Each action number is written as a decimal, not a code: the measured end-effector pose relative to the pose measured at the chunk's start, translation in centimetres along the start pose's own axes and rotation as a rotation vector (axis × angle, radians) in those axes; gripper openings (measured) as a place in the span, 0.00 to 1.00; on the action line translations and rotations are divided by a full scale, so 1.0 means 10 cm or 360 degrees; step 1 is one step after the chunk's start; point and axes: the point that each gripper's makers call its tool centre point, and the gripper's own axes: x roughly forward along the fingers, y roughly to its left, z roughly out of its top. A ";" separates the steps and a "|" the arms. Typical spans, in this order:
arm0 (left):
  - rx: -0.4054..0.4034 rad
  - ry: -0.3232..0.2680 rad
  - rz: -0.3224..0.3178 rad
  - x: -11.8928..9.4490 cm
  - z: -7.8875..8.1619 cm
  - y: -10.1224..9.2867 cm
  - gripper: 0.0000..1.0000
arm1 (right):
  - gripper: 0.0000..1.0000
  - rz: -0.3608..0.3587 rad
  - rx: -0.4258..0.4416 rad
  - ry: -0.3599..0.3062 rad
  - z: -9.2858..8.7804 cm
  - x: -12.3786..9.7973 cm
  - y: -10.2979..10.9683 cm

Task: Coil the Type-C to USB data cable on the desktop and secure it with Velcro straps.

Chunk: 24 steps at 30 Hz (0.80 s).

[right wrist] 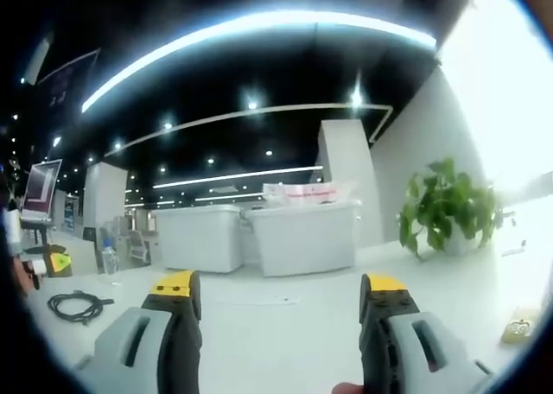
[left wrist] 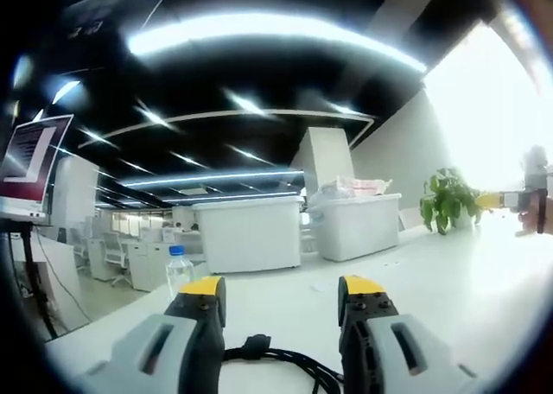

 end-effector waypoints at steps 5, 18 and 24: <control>-0.0026 0.0039 -0.0038 0.02 -0.06 -0.06 0.53 | 0.74 0.0021 0.0001 0.0039 -0.07 0.02 0.05; 0.0028 0.0095 -0.0004 0.00 -0.10 -0.02 0.53 | 0.73 0.0028 -0.0025 0.0050 -0.07 -0.01 0.08; 0.0039 0.0123 -0.0007 -0.02 -0.13 -0.03 0.53 | 0.73 0.0038 -0.0029 0.0053 -0.06 -0.04 0.10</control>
